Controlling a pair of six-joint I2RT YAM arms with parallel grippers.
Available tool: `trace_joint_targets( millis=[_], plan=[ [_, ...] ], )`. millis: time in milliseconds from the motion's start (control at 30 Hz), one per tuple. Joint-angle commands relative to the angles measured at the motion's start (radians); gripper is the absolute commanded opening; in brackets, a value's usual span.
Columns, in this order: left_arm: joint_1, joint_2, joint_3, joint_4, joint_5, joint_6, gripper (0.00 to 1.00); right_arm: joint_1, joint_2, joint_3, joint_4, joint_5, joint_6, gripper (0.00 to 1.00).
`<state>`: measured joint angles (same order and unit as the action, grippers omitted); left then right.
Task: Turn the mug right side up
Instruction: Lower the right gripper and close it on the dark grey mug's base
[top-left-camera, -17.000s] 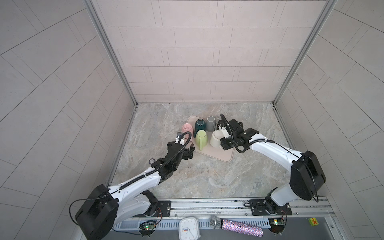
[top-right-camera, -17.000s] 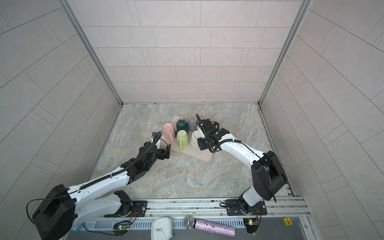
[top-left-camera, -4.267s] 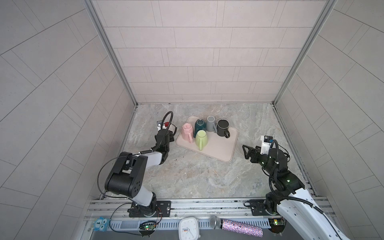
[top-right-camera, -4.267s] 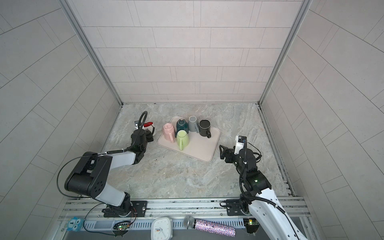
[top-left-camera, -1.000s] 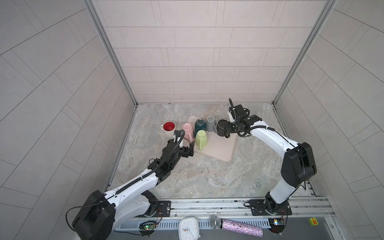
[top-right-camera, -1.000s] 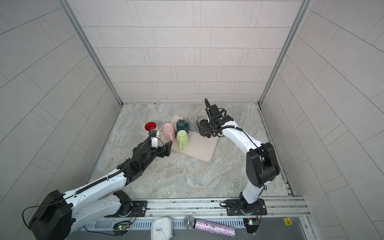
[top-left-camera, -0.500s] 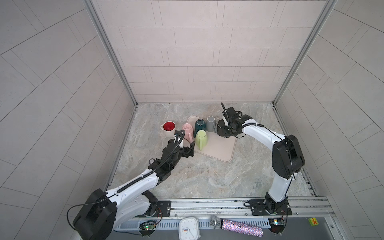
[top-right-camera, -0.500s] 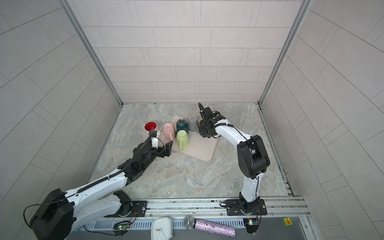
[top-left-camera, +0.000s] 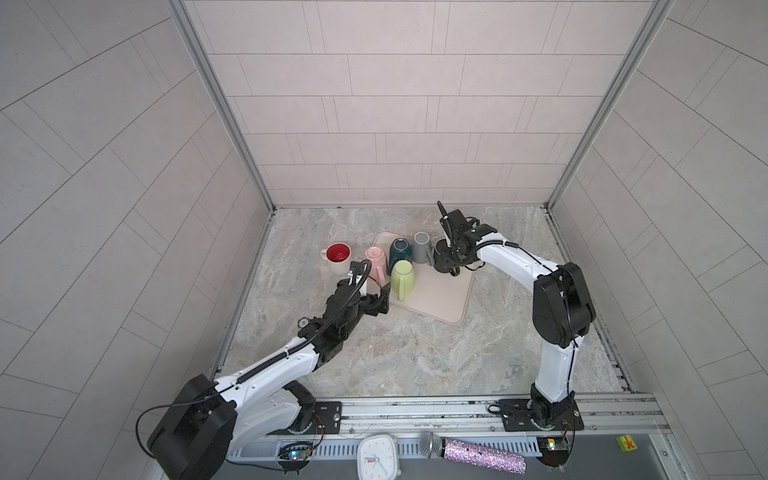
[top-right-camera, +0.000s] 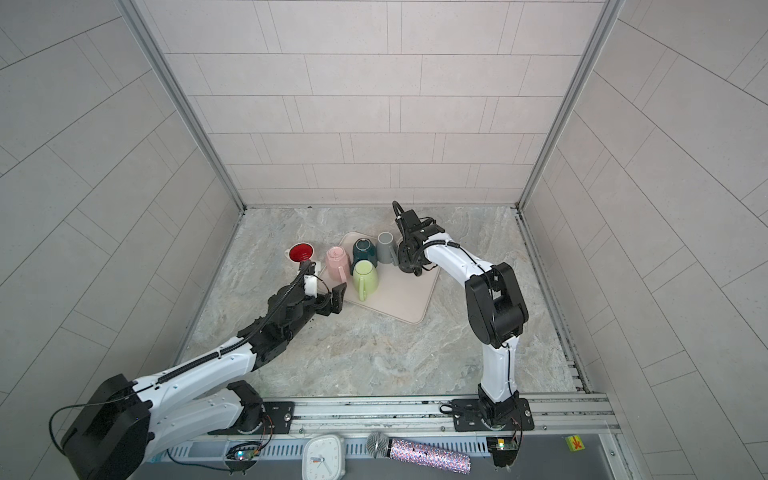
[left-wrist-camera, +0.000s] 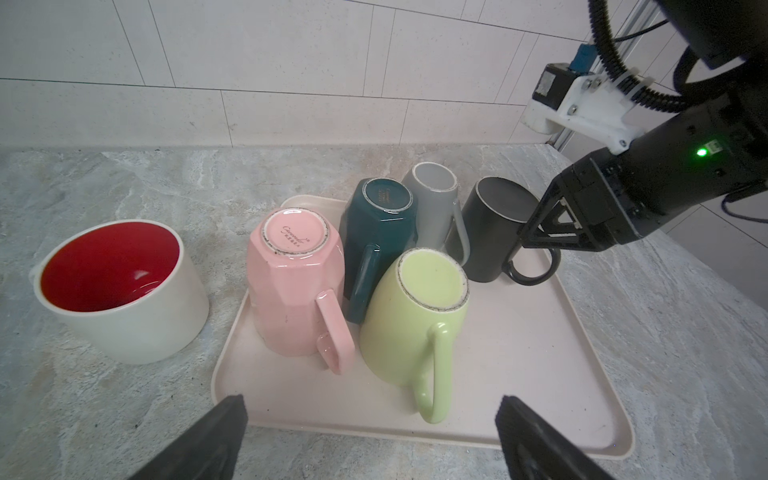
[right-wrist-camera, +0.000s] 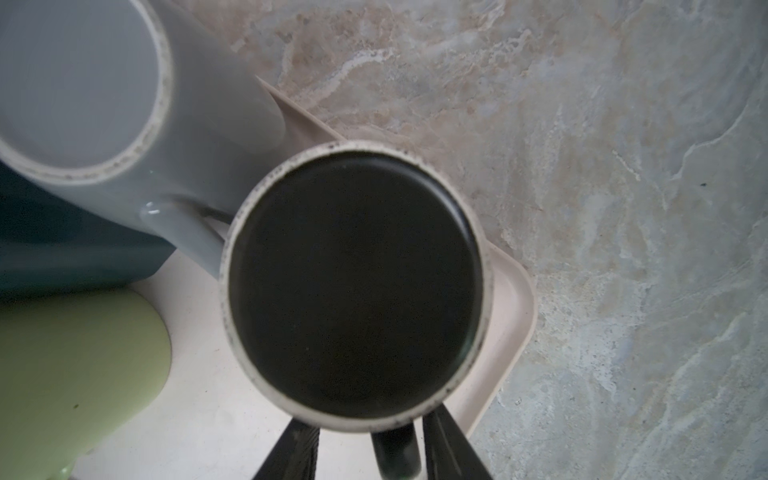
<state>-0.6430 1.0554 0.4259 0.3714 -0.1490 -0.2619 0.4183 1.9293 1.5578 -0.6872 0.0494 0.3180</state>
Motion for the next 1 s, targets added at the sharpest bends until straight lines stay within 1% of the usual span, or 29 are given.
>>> trace_joint_targets(
  millis=[0,100,167,200,233,267,400,567,967],
  plan=[
    [-0.004,-0.004,-0.003,0.029,-0.002,-0.006,1.0,0.003,0.025,0.021,-0.046,0.045,-0.003,0.41],
    [-0.004,-0.014,-0.007,0.027,-0.013,-0.011,1.0,0.003,0.037,0.021,-0.048,0.05,-0.005,0.4],
    [-0.004,-0.014,-0.007,0.026,-0.016,-0.013,1.0,0.002,0.044,0.019,-0.046,0.051,-0.005,0.37],
    [-0.004,-0.014,-0.007,0.026,-0.017,-0.014,1.0,0.003,0.047,0.019,-0.044,0.049,-0.004,0.34],
    [-0.004,-0.015,-0.007,0.026,-0.017,-0.018,1.0,0.003,0.052,0.019,-0.041,0.043,-0.004,0.28],
    [-0.004,-0.015,-0.007,0.027,-0.015,-0.021,1.0,0.004,0.056,0.021,-0.041,0.039,-0.004,0.25],
    [-0.004,-0.012,-0.009,0.029,-0.018,-0.022,1.0,0.005,0.063,0.022,-0.036,0.043,-0.005,0.23],
    [-0.004,-0.007,-0.01,0.033,-0.019,-0.023,1.0,0.004,0.068,0.027,-0.036,0.066,-0.005,0.23],
    [-0.004,0.004,-0.008,0.034,-0.02,-0.023,1.0,0.004,0.089,0.057,-0.048,0.082,-0.014,0.22]
  ],
)
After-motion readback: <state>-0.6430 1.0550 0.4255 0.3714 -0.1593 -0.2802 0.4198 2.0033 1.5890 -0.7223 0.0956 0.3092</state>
